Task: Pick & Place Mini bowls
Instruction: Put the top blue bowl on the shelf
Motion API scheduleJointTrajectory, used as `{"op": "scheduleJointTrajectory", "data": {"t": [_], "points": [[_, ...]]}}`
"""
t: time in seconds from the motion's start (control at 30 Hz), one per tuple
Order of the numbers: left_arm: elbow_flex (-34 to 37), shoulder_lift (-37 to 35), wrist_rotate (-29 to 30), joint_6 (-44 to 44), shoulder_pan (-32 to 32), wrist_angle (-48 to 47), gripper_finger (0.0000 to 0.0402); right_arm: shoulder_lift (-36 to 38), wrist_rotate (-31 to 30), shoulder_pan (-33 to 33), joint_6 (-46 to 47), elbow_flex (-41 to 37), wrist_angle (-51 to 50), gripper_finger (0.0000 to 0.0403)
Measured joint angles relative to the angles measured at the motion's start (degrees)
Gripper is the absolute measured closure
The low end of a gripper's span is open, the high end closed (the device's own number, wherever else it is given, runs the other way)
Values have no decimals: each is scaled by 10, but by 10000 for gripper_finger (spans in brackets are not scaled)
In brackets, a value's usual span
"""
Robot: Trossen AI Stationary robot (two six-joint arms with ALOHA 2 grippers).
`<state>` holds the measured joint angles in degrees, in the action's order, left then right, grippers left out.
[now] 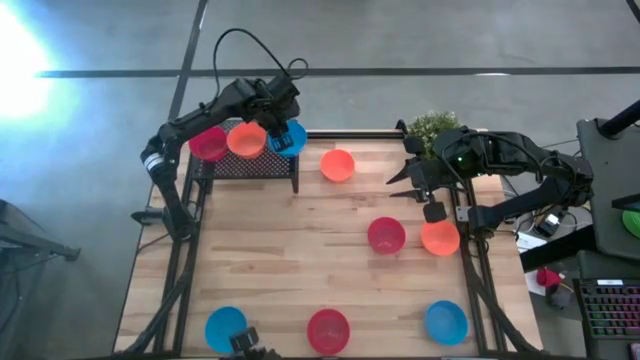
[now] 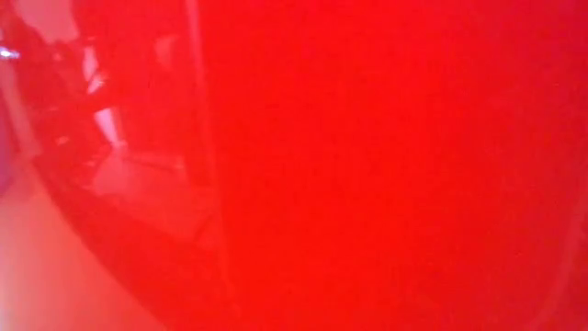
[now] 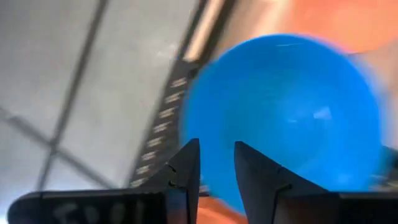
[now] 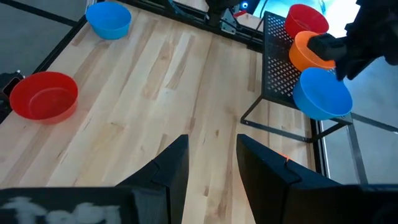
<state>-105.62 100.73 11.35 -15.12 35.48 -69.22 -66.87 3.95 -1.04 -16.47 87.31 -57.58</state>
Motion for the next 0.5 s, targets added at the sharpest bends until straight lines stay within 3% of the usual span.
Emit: {"op": "scheduleJointTrajectory", "data": {"t": [0.17,0.5], "points": [[1,1,-80,-14,-4,-26,309,0,0,0,0,0,0,271],[33,2,-38,-13,-4,-63,309,0,0,0,0,0,0,271]]}}
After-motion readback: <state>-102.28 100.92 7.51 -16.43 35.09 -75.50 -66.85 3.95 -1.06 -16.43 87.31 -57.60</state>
